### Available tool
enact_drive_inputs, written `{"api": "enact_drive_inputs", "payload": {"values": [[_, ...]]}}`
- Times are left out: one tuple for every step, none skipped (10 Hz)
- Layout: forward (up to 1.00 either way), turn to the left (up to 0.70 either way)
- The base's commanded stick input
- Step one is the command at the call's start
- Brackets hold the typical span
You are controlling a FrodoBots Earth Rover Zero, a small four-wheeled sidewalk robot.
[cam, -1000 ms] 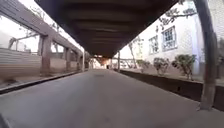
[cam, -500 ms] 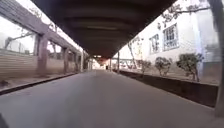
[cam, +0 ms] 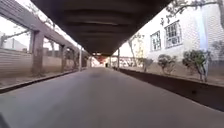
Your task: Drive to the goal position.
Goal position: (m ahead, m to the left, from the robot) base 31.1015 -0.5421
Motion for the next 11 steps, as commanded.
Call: {"api": "enact_drive_inputs", "payload": {"values": [[0.7, 0.0], [0.7, 0.0], [0.7, 0.0], [0.7, 0.0], [0.7, 0.0], [0.7, 0.0], [0.7, 0.0], [0.7, 0.0], [0.7, 0.0], [0.7, 0.0], [0.7, 0.0]]}}
